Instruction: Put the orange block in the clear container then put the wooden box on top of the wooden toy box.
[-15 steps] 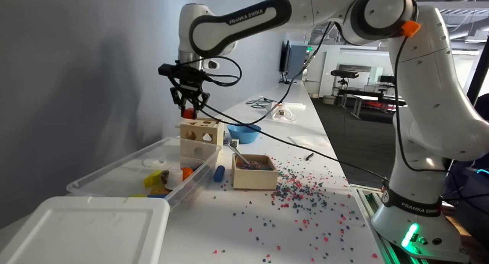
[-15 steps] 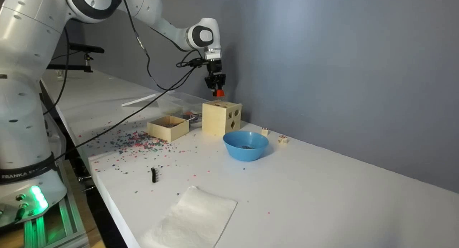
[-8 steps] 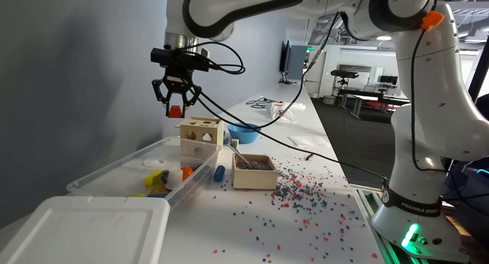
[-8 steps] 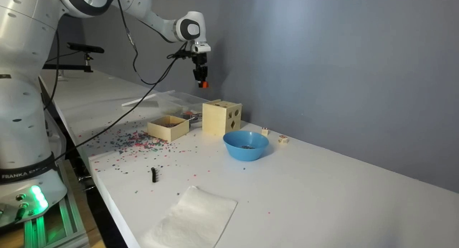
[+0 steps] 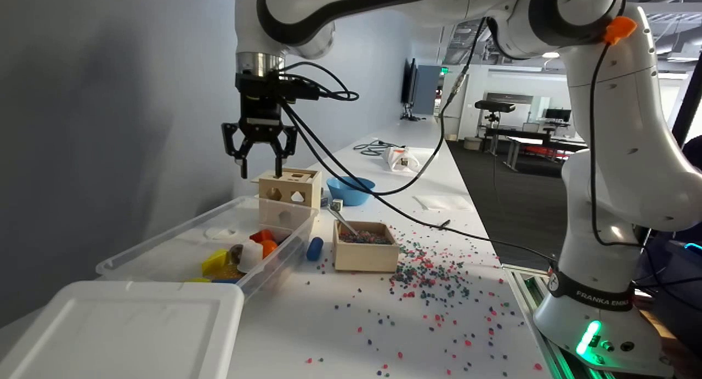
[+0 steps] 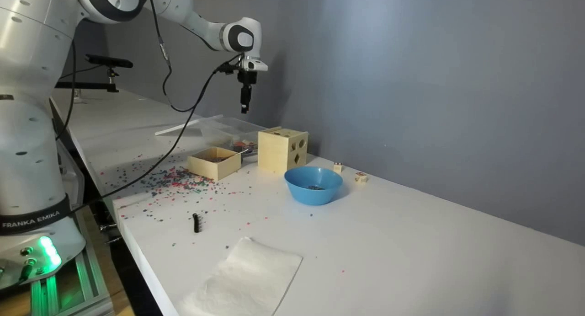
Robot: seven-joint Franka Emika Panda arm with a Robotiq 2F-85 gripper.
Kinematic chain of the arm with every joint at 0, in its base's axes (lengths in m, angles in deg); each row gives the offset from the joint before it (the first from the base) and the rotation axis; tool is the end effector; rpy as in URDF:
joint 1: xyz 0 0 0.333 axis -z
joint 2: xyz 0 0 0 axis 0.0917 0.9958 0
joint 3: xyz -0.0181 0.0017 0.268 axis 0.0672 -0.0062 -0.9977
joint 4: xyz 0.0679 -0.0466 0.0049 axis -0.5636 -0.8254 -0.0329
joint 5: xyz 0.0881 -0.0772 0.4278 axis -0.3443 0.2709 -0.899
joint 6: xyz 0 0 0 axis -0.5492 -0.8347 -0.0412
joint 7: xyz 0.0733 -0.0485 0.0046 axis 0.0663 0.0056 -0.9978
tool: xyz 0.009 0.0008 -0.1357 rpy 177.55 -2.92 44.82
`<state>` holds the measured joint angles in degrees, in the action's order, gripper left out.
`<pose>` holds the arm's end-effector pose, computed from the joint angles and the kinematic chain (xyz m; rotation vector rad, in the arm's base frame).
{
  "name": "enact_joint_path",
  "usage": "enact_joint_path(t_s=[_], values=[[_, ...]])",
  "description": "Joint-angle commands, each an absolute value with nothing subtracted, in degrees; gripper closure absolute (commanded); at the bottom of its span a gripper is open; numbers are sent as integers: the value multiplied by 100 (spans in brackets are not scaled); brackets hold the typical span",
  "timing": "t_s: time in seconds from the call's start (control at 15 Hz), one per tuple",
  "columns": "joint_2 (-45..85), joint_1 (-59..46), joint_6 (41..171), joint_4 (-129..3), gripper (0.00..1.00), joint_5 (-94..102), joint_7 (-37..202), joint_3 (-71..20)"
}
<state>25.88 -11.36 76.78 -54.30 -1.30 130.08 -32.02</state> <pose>0.6984 0.1116 0.3779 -2.8668 1.1517 0.0447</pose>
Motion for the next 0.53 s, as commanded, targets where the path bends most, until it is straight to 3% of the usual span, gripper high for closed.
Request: enact_joint_path(t_s=[0.0,0.47], values=[[2095,-1024,7700,-5732,0,-324,12586,-3085],[703,-993,8813,-7554,0,1053,11714,-2812]])
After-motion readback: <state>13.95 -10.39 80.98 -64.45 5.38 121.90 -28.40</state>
